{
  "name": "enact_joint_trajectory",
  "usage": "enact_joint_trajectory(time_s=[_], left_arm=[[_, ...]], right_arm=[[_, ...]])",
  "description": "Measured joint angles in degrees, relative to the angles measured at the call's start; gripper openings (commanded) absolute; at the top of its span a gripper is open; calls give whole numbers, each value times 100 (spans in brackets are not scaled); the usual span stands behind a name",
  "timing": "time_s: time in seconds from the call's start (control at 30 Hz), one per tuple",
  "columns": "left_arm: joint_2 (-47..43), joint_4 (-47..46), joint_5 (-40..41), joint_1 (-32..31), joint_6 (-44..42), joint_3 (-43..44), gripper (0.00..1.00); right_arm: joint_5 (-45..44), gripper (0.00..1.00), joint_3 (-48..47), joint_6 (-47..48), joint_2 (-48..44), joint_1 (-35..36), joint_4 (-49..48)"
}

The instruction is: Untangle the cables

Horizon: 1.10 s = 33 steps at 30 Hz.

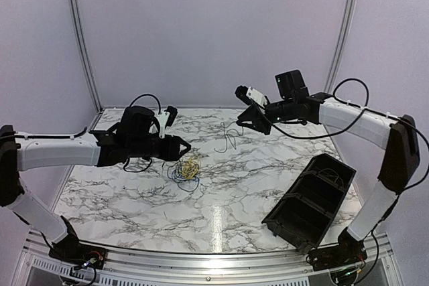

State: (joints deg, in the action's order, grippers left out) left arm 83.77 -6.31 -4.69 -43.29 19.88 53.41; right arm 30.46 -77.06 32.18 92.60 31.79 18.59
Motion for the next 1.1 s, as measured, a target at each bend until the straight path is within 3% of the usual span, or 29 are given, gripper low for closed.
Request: enact_joint_trajectory(time_s=[0.07,0.23,0.47,0.73,1.1], left_arm=[[262,-39,-42,-7,11,35,51],[866,-118,-90,-37,55,168,51],[1635,-175,-208,-133,61,929,50],[3005,122,-37,-118,573,2813,51],[4937,553,-197,129,2393,4813,44]], right_arm=[[76,40,-365,-52,540,-380,245],[-420,49,-608,-337,1429,-678,483],[-1062,39,-365,-431,1025,-667,413],[-1272,34,-369,-369,1097,-667,348],[-1462,43,-369,-507,1814,-669,380]])
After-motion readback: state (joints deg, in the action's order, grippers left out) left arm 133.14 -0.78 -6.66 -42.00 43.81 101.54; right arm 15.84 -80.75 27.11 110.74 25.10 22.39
